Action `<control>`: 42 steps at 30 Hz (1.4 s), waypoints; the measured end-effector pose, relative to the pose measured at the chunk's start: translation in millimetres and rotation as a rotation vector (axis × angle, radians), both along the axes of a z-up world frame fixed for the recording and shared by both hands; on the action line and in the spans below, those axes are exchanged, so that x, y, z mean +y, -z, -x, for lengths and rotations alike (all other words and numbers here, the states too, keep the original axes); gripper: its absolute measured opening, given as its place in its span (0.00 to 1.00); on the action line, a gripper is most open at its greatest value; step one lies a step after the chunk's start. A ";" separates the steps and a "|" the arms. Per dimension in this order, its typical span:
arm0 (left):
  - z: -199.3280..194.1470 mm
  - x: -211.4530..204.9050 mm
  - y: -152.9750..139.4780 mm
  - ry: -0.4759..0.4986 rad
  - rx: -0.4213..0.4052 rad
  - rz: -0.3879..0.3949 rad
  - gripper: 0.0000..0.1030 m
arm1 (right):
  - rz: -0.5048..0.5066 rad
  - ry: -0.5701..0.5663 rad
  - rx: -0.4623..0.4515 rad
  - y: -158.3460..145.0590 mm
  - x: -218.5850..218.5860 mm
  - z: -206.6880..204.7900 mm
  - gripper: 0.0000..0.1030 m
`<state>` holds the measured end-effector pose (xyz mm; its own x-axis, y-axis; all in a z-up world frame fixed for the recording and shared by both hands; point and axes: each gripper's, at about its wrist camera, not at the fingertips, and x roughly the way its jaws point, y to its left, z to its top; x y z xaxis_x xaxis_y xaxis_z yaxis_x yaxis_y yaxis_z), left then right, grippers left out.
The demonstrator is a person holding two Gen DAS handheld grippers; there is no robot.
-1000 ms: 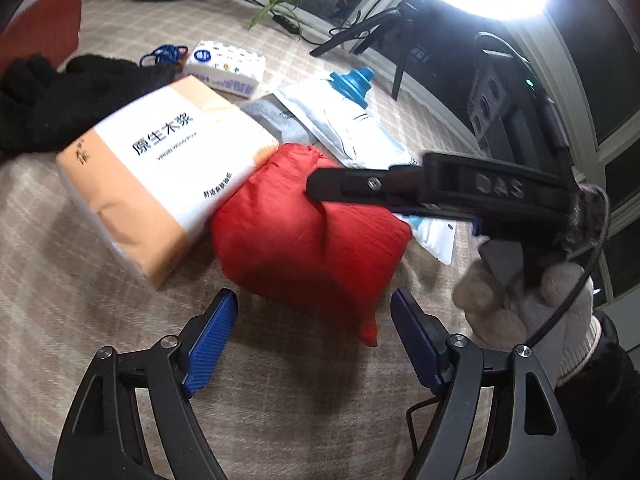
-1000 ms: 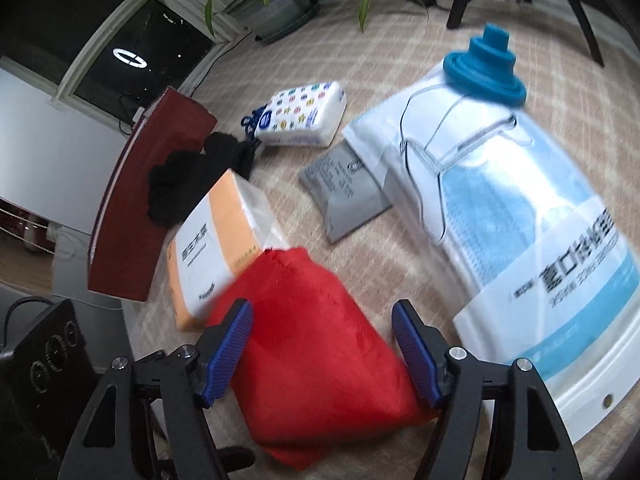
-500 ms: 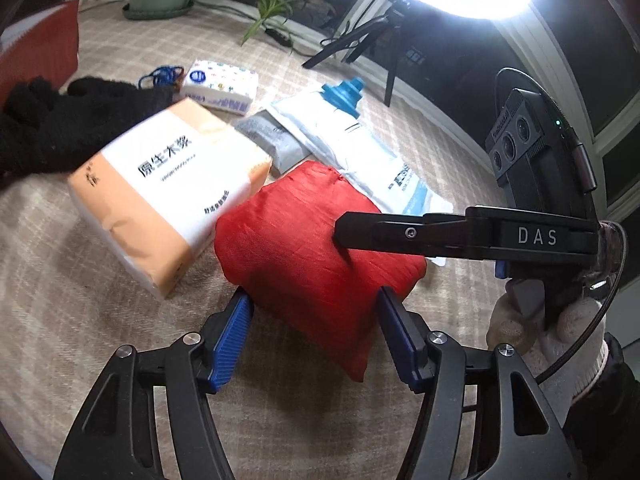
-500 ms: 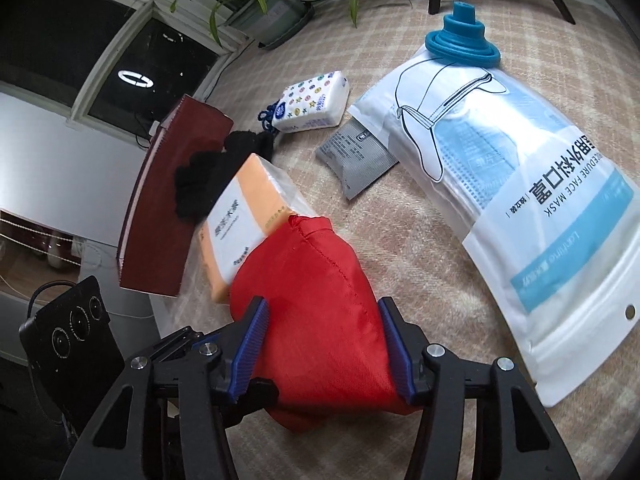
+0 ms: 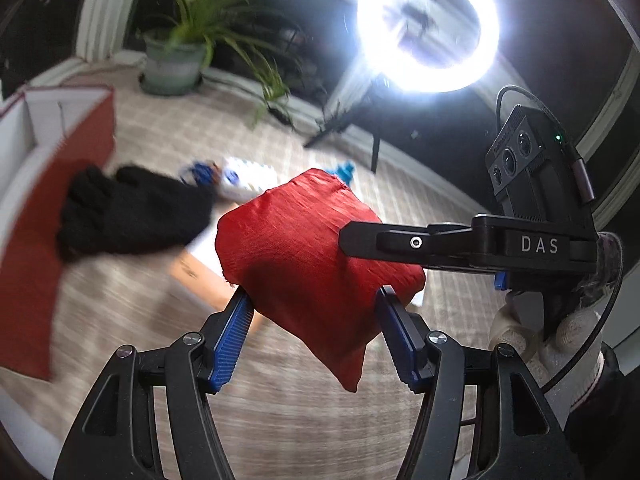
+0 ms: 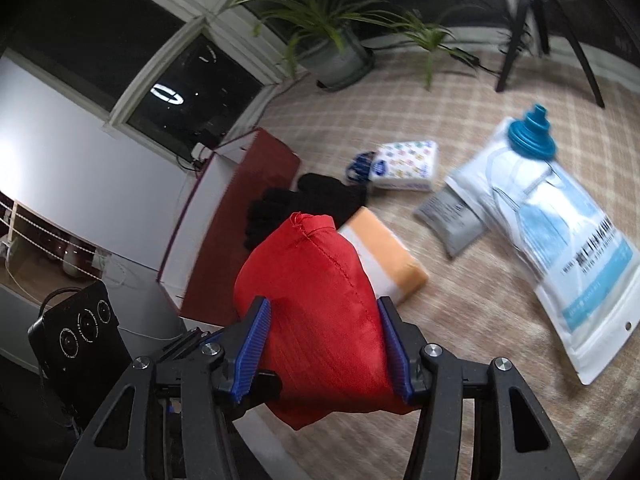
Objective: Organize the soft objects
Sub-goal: 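Lift the red pouch with the right tool and drop it into the shoebox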
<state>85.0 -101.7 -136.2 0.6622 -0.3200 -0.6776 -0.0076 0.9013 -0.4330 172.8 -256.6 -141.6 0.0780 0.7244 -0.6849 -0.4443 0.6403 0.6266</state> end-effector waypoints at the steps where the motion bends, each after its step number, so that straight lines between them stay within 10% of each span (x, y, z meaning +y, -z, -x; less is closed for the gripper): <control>1: 3.0 9.2 -5.3 -0.007 -0.015 -0.004 0.61 | -0.003 -0.005 -0.006 -4.1 6.6 1.4 0.49; 20: 56.7 184.6 -39.1 -0.220 -0.116 -0.031 0.60 | -0.057 -0.199 -0.081 -49.1 213.8 35.7 0.49; 42: 82.3 278.6 -18.0 -0.315 -0.074 -0.050 0.60 | 0.002 -0.212 -0.124 -36.2 307.4 51.1 0.50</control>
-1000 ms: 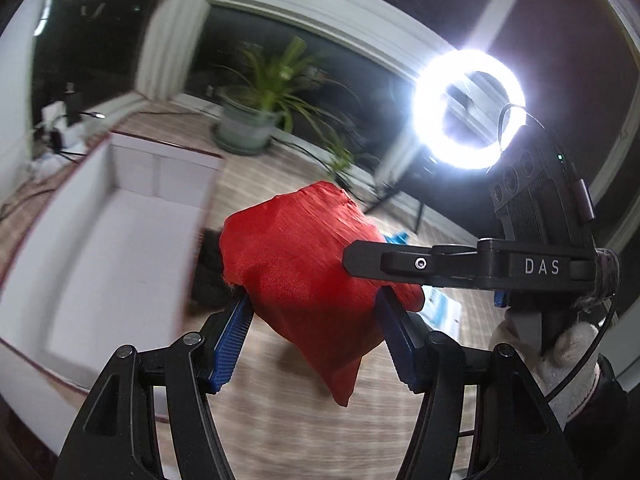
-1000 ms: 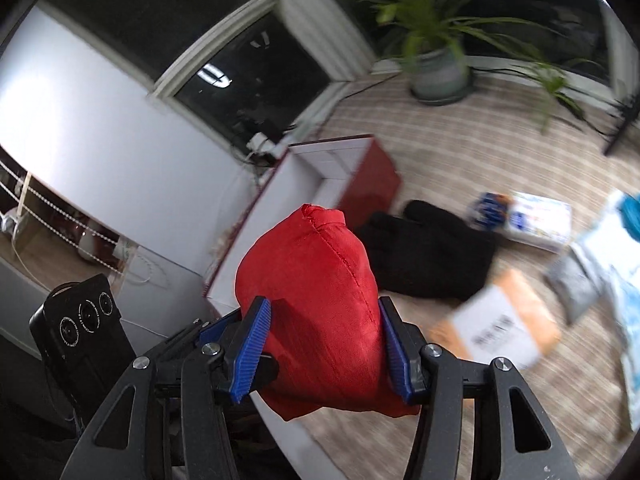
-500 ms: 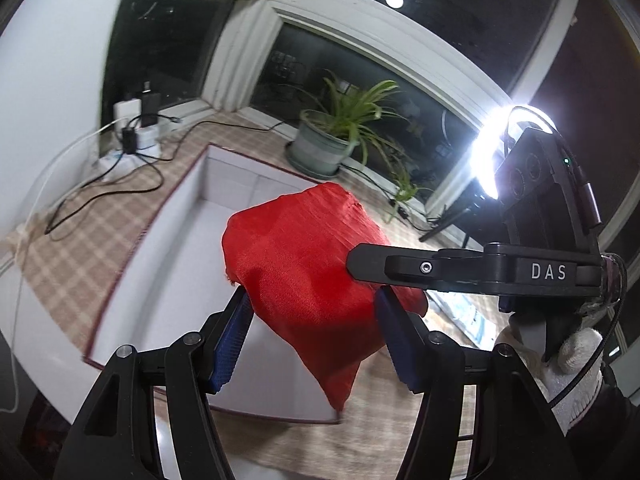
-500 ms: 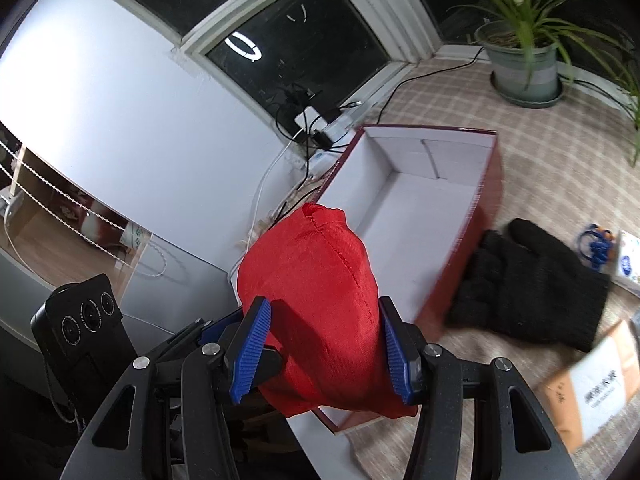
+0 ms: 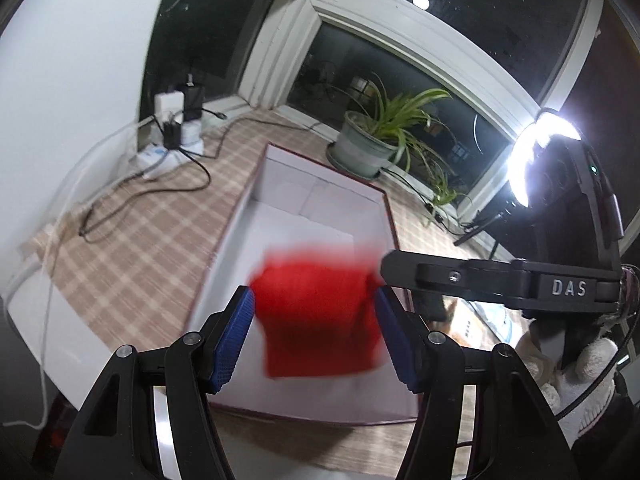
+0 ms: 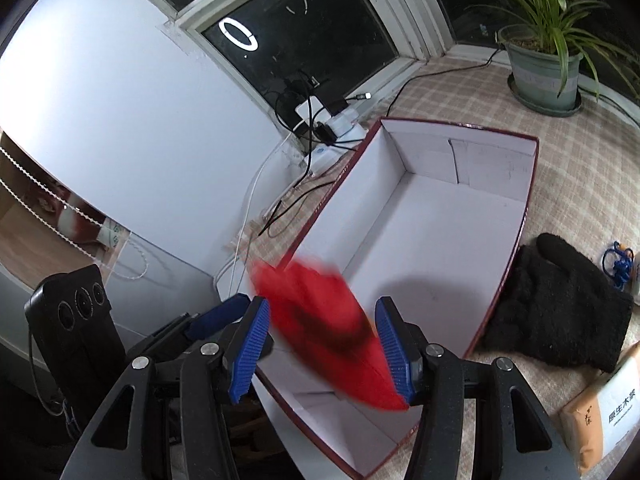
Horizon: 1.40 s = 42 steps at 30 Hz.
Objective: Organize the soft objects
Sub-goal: 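Lift the red pouch with the right tool and drop it into the shoebox, then move the right tool to the orange tissue pack and grasp it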
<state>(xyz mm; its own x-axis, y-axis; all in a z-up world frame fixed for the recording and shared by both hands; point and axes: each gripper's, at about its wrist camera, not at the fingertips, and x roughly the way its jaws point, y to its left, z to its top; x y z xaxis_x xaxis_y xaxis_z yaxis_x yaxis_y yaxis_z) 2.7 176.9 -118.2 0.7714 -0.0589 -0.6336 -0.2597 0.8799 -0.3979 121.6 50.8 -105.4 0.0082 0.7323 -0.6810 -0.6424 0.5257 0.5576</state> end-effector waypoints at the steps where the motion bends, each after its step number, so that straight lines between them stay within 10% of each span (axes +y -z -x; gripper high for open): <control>1: 0.4 3.5 -0.8 -0.002 -0.004 -0.006 0.60 | -0.005 0.006 -0.009 -1.7 0.7 0.9 0.50; 17: -10.4 8.9 -18.7 0.060 -0.072 -0.016 0.59 | 0.010 0.133 -0.140 -21.1 -39.0 7.3 0.56; 27: -39.4 -64.3 -22.0 0.204 -0.080 0.022 0.62 | -0.009 0.345 -0.130 -16.1 -154.8 -13.3 0.57; 31: -55.4 -101.5 -18.0 0.274 -0.054 0.029 0.66 | 0.008 0.448 -0.119 -7.9 -205.8 -26.7 0.79; 42: -100.7 -173.2 3.9 0.381 0.059 0.068 0.68 | 0.046 0.548 0.038 44.6 -283.4 -52.8 0.79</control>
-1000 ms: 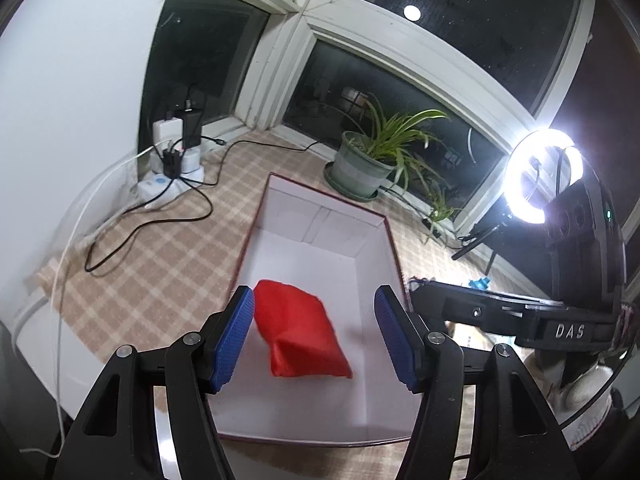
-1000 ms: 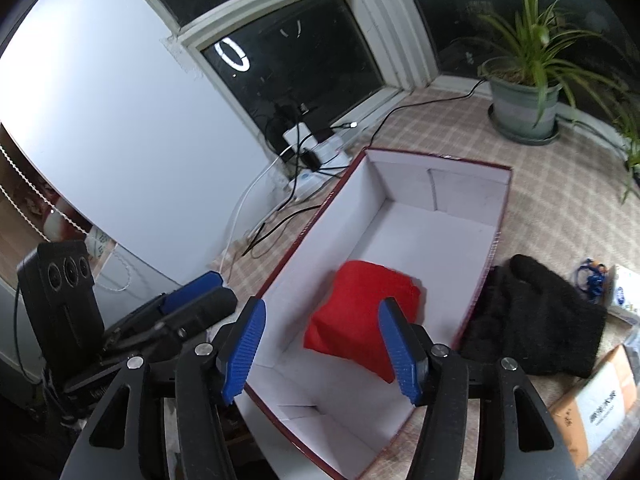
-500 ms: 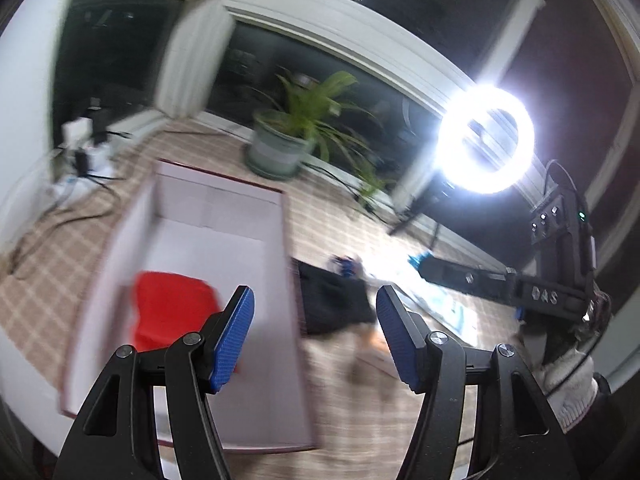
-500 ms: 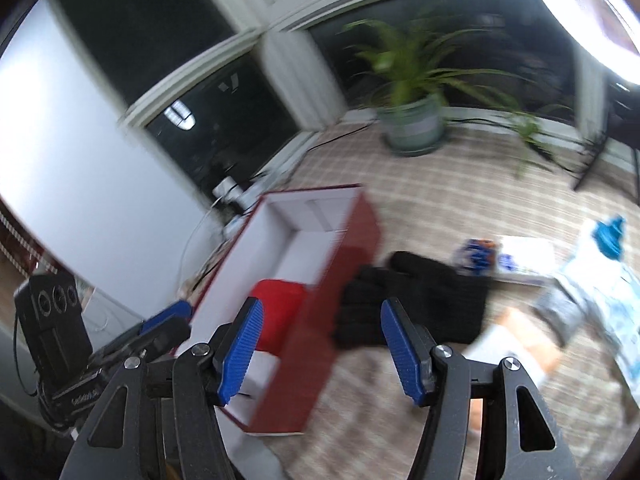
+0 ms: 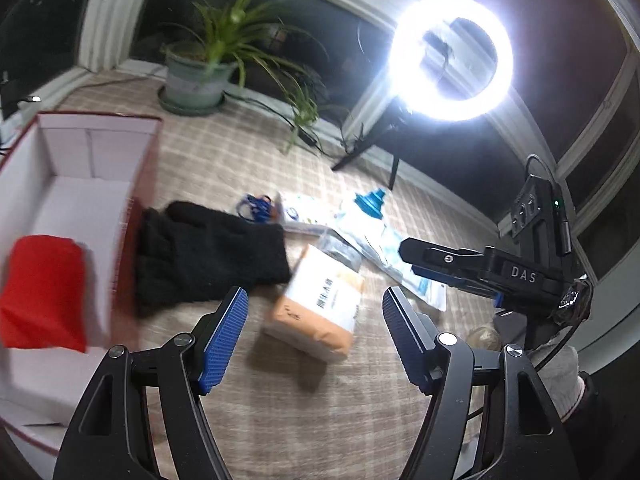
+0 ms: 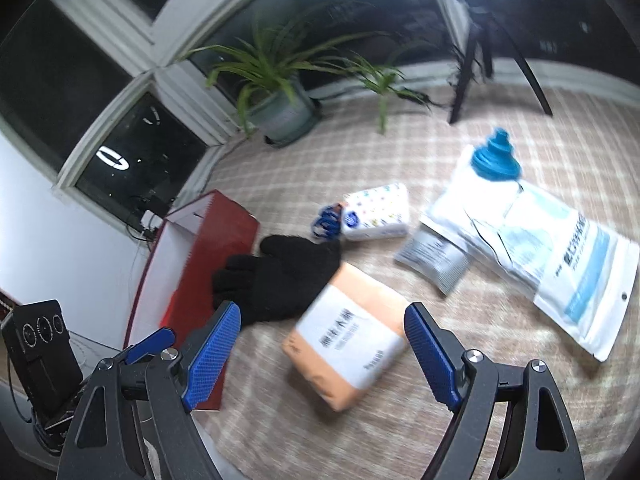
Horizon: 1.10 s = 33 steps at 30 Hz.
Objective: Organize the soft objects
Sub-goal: 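Move the right tool to the orange tissue pack and grasp it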
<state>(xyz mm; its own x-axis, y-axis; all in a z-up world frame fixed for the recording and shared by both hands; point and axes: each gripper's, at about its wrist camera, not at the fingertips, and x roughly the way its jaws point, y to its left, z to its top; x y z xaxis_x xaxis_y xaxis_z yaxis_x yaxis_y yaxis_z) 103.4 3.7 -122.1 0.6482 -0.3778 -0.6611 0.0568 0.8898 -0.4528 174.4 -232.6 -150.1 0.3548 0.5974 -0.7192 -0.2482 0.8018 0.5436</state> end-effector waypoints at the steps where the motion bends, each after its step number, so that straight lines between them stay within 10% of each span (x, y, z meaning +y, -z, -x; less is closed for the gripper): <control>1: -3.9 -5.7 2.7 0.006 0.008 -0.006 0.68 | -0.006 0.006 0.018 5.5 -3.4 -2.1 0.79; 13: -42.1 -25.6 64.5 0.022 0.177 0.019 0.68 | -0.137 0.049 0.205 61.4 -20.3 -12.5 0.75; 33: -56.3 -46.0 95.6 0.114 0.210 0.002 0.66 | -0.192 0.067 0.330 101.4 -6.9 -19.6 0.45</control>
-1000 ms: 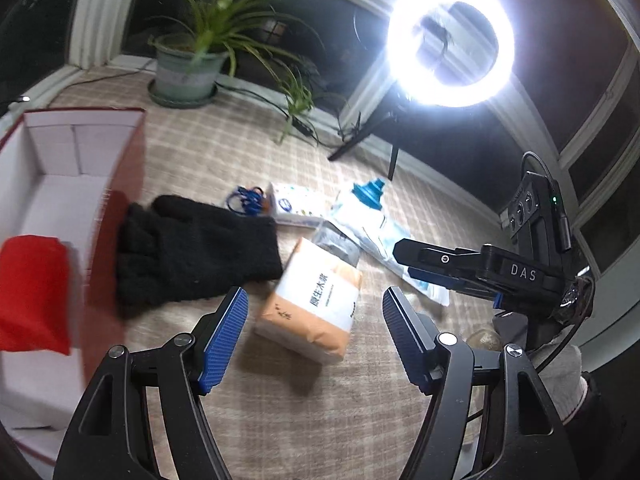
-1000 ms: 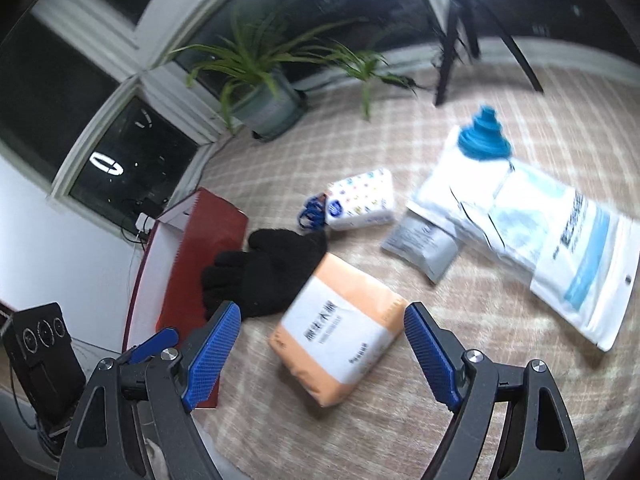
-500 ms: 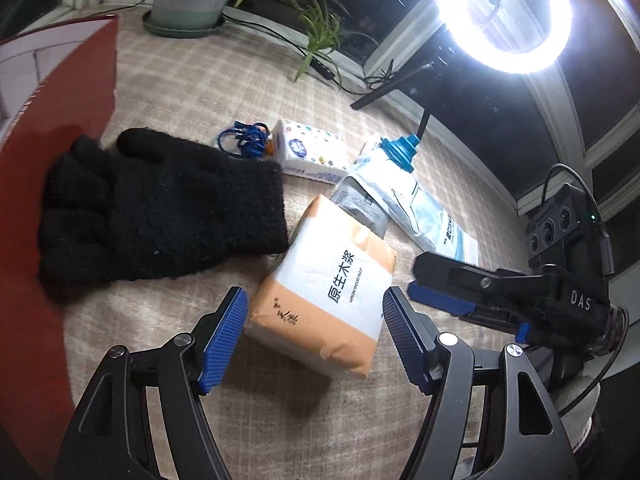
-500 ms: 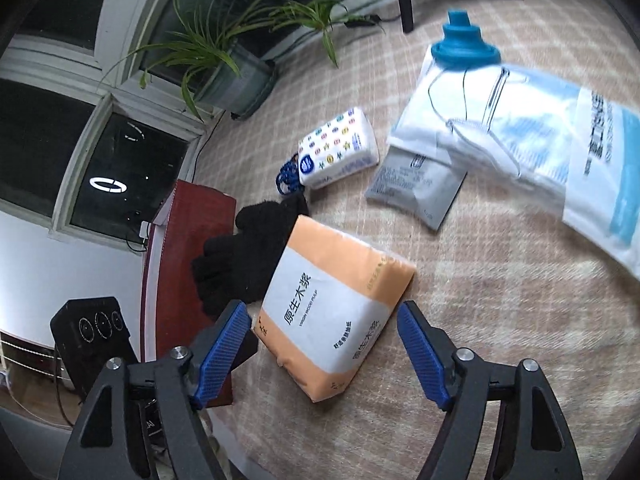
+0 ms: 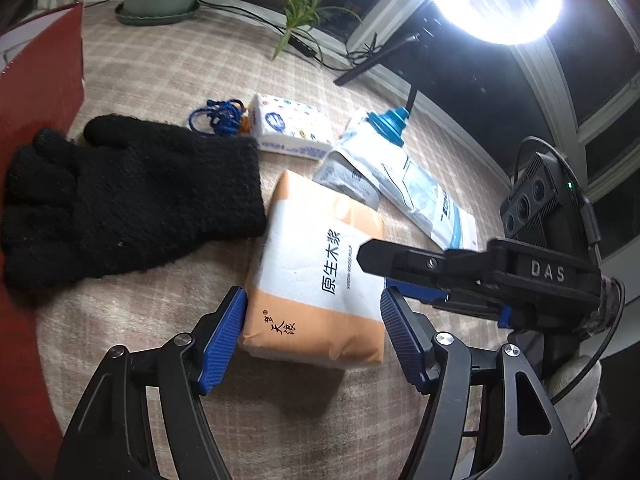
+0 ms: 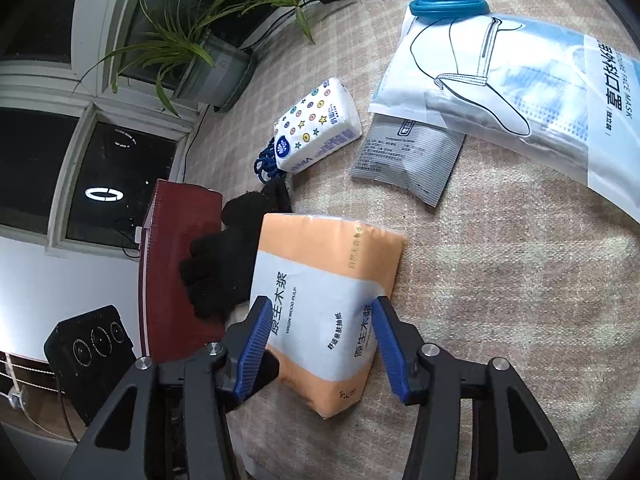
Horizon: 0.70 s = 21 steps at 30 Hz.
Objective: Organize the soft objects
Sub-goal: 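Move the right tool to the orange tissue pack and grasp it, then carry the tissue pack with the right tool and release it into the shoebox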
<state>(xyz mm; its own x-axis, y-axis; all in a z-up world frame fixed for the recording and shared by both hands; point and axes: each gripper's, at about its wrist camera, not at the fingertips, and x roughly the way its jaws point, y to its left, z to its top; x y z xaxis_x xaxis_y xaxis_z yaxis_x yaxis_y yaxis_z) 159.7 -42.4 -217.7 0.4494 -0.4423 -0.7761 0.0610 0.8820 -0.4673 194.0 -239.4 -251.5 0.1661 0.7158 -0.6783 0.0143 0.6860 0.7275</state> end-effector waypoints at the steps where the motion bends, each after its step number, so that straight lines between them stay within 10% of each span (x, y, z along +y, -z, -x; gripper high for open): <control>1: 0.8 -1.6 0.7 0.004 -0.001 -0.002 0.65 | -0.001 0.004 0.004 1.4 -1.2 -0.8 0.44; 21: 19.9 -20.2 -19.3 0.066 -0.074 -0.040 0.62 | 0.050 -0.007 -0.027 -10.3 -5.5 12.7 0.43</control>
<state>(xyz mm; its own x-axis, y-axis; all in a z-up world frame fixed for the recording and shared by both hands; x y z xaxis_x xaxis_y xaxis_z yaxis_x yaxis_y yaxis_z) 139.8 -62.5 -198.4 0.4773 -0.4422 -0.7594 0.1526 0.8927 -0.4240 181.3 -245.0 -241.2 0.1795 0.6821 -0.7089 -0.0096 0.7218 0.6921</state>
